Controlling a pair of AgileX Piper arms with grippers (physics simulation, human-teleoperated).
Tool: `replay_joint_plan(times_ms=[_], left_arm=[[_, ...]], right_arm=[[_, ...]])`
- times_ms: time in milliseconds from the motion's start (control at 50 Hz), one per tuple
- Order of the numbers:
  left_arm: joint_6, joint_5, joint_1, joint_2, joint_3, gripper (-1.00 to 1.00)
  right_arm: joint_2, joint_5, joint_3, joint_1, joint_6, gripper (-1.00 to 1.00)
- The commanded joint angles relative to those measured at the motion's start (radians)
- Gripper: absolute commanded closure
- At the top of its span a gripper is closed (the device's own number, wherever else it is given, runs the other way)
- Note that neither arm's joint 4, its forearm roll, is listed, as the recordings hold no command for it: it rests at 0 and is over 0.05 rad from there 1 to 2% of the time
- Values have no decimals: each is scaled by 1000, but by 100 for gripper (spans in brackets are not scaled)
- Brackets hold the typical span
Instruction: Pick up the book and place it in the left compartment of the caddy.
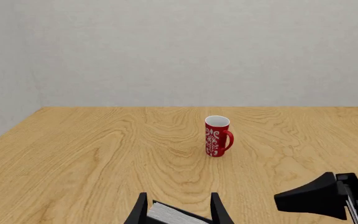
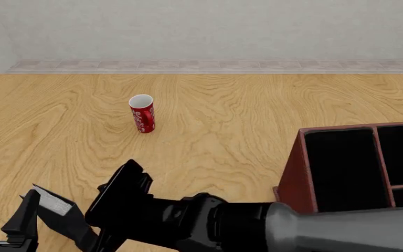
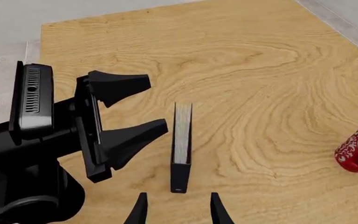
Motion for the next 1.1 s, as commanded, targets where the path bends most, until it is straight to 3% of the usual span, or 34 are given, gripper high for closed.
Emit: replay_joint_plan(times_ms=[20, 1100], left_arm=[[0, 0, 0, 0, 0, -100], [0, 0, 0, 0, 0, -100]], right_arm=[[43, -5, -31, -1, -2, -100], [239, 0, -186, -24, 7, -100]])
